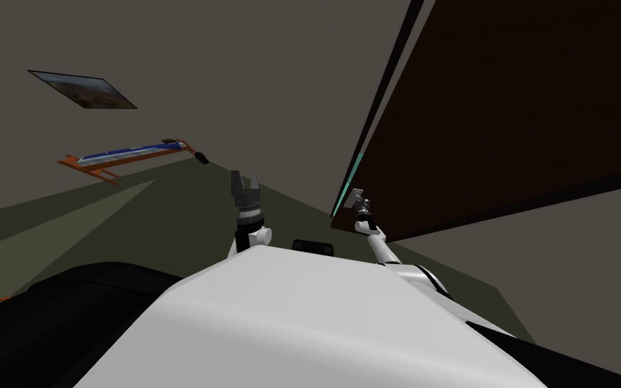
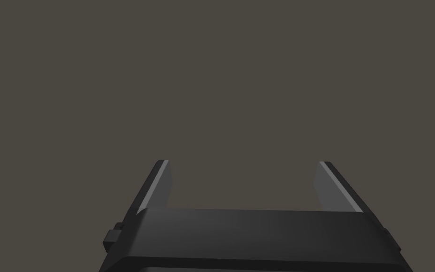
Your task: Pull the door open
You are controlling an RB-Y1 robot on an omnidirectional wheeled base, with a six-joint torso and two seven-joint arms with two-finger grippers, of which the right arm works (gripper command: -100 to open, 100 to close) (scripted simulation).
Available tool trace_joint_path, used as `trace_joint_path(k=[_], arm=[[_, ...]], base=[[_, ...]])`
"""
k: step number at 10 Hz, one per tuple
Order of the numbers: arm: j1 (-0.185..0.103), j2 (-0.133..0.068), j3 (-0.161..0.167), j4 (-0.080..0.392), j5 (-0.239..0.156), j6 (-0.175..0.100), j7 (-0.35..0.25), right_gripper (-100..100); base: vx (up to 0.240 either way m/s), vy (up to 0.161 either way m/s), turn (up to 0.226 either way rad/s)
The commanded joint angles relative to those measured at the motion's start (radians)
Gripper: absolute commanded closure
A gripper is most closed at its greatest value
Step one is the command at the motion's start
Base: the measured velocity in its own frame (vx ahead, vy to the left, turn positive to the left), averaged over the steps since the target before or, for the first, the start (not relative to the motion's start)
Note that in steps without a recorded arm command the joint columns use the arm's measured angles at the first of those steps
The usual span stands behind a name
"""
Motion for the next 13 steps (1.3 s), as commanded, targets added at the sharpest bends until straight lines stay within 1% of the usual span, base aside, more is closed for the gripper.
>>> trace_joint_path(k=[1, 2, 3, 5, 7, 8, 9, 11, 13], arm=[[-0.023, 0.010, 0.013, 0.010, -0.026, -0.017, -0.050, 100], [-0.023, 0.010, 0.013, 0.010, -0.026, -0.017, -0.058, 100], [-0.026, 0.010, 0.015, 0.014, -0.051, -0.016, -0.097, 100], [-0.026, 0.010, 0.015, 0.014, -0.051, -0.016, -0.099, 100], [-0.032, 0.009, 0.018, 0.021, -0.099, -0.013, -0.167, 100], [-0.032, 0.009, 0.018, 0.021, -0.099, -0.013, -0.177, 100], [0.003, 0.016, 0.007, -0.012, -0.125, 0.016, -0.185, -100], [0.006, 0.026, 0.011, -0.025, -0.152, 0.021, -0.217, -100], [0.009, 0.039, 0.017, -0.042, -0.185, 0.026, -0.257, -100]], base=[[-0.065, -0.026, 0.080], [-0.039, -0.019, 0.047], [-0.040, -0.029, 0.097], [-0.028, -0.017, 0.035], [-0.058, -0.025, 0.118], [-0.057, -0.040, 0.065], [-0.059, -0.041, -0.012], [-0.087, -0.046, -0.041], [-0.103, -0.001, 0.056]])
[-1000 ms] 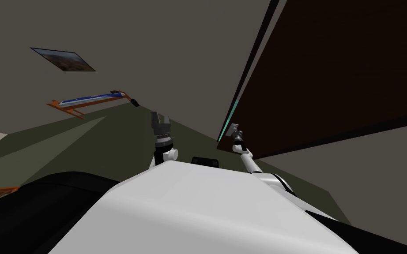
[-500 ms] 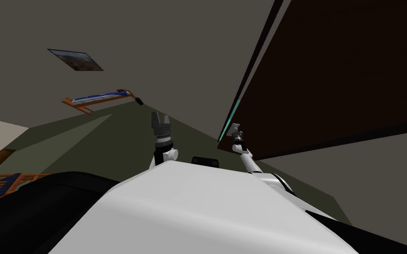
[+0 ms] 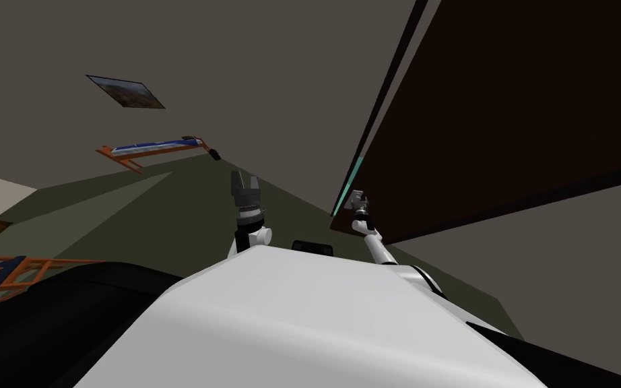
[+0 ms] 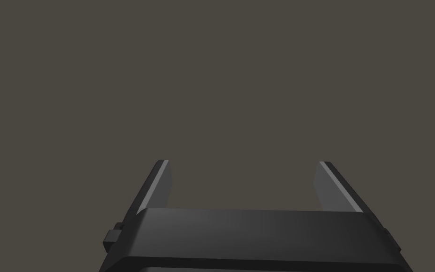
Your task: Pull the door open
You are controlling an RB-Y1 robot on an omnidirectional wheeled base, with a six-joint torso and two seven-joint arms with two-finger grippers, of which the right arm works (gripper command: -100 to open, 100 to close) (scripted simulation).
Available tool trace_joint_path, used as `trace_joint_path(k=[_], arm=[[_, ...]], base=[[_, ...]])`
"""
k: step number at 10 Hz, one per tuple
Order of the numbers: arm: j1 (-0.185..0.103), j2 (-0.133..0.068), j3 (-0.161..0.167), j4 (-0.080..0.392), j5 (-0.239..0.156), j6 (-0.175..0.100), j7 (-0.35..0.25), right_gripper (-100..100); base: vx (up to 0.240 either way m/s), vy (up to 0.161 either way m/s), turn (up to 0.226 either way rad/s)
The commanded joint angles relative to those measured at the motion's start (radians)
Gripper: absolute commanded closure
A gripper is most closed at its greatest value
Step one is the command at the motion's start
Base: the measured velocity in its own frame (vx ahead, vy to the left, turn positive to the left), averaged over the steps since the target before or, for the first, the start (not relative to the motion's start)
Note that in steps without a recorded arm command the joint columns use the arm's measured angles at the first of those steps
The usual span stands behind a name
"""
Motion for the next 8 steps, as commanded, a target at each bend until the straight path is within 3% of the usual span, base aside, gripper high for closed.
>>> trace_joint_path(k=[1, 8], arm=[[-0.001, 0.012, 0.007, -0.012, -0.029, 0.004, -0.038, -100], [0.013, 0.063, 0.029, -0.078, -0.158, 0.026, -0.194, -100]], base=[[-0.118, 0.010, 0.016], [-0.094, -0.027, 0.002]])
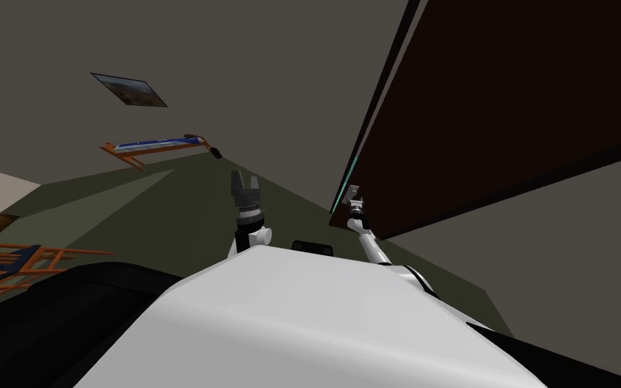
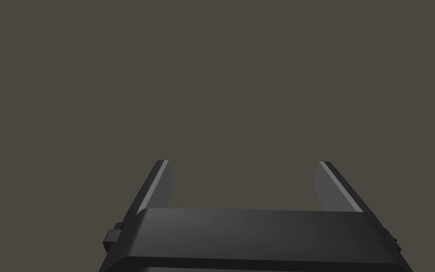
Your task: Pull the door open
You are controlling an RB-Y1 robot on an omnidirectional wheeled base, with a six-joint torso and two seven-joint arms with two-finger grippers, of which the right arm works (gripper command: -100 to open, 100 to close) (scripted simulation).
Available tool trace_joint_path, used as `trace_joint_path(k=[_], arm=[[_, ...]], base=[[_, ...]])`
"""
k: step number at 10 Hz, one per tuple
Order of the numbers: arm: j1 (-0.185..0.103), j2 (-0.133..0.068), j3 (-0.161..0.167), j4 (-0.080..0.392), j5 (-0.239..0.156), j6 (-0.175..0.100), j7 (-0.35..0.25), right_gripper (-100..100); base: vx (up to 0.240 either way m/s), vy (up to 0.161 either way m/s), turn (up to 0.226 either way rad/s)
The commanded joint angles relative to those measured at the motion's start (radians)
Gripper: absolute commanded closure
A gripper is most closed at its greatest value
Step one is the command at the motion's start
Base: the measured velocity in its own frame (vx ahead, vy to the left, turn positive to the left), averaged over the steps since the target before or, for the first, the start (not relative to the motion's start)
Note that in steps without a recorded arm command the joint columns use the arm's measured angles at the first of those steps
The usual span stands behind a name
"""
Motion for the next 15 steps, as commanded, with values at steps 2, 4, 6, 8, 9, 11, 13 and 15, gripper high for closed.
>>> trace_joint_path(k=[2, 4, 6, 8, 9, 11, 13, 15], arm=[[0.001, 0.018, 0.006, -0.017, -0.040, 0.007, -0.048, -100], [0.004, 0.029, 0.011, -0.031, -0.068, 0.012, -0.082, -100], [0.014, -0.002, 0.003, -0.024, -0.068, 0.003, -0.093, -100], [0.027, -0.042, -0.009, -0.017, -0.080, -0.005, -0.122, -100], [0.030, -0.053, -0.012, -0.015, -0.083, -0.007, -0.129, -100], [0.034, -0.067, -0.019, -0.018, -0.088, -0.004, -0.133, -100], [0.034, -0.067, -0.019, -0.018, -0.088, -0.004, -0.133, 100], [0.034, -0.067, -0.019, -0.018, -0.088, -0.004, -0.133, 100]], base=[[-0.097, -0.020, 0.004], [-0.070, -0.012, 0.002], [0.018, -0.005, 0.092], [0.175, -0.021, 0.180], [0.218, -0.009, 0.090], [0.162, -0.006, 0.094], [-0.021, 0.000, -0.018], [-0.026, 0.000, 0.006]])
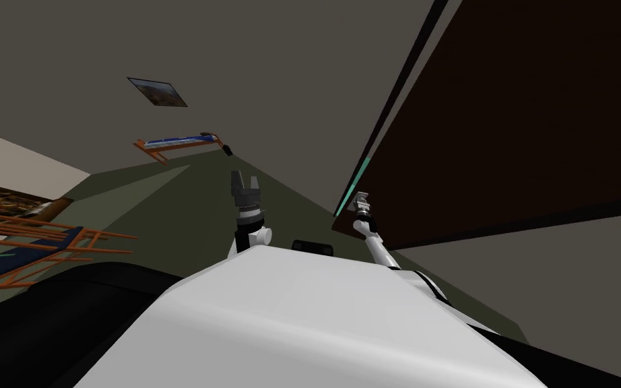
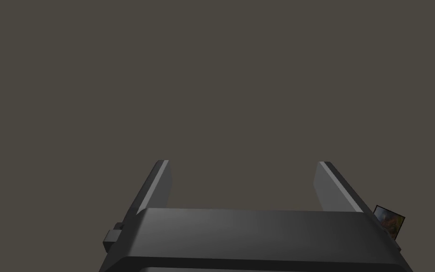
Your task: Pull the door open
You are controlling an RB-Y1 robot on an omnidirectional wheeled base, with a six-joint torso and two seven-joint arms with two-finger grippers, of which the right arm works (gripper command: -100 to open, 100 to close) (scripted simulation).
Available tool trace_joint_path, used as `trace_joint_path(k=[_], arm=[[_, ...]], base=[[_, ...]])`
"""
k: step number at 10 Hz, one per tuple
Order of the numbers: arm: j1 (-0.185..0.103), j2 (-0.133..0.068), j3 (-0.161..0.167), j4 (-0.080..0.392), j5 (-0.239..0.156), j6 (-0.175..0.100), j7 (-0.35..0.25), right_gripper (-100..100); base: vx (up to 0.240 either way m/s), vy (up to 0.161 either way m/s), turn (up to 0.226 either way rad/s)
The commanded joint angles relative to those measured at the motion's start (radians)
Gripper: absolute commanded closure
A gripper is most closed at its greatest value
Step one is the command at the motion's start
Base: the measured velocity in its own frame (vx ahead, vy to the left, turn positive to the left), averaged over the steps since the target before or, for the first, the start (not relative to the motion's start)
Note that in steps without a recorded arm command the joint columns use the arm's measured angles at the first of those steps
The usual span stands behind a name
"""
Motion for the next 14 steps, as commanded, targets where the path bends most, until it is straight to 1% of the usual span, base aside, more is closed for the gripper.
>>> trace_joint_path(k=[1, 2, 3, 4, 5, 6, 7, 9, 12, 13, 14], arm=[[-0.002, 0.000, -0.001, -0.002, 0.000, -0.003, -0.001, 100], [-0.002, 0.000, -0.001, -0.002, 0.000, -0.003, -0.001, 100], [0.011, -0.021, 0.022, -0.010, -0.002, -0.002, -0.028, 100], [0.014, -0.026, 0.027, -0.013, -0.002, -0.002, -0.035, 100], [0.019, -0.038, 0.039, -0.019, -0.003, -0.004, -0.050, 100], [0.024, -0.051, 0.051, -0.025, -0.004, -0.005, -0.066, 100], [0.033, -0.071, 0.071, -0.036, -0.006, -0.008, -0.092, 100], [0.045, -0.098, 0.098, -0.050, -0.008, -0.011, -0.126, 100], [0.062, -0.134, 0.133, -0.068, -0.011, -0.016, -0.172, 100], [0.066, -0.143, 0.142, -0.073, -0.012, -0.017, -0.184, 100], [0.068, -0.135, 0.135, -0.072, -0.013, -0.011, -0.171, 100]], base=[[-0.012, 0.002, -0.002], [0.000, 0.000, 0.000], [-0.129, -0.034, 0.190], [-0.185, -0.073, 0.162], [-0.197, -0.096, 0.153], [-0.211, -0.126, 0.177], [-0.261, -0.102, 0.260], [-0.266, -0.074, 0.190], [-0.192, -0.082, 0.156], [-0.204, -0.077, 0.130], [-0.085, -0.034, 0.041]])
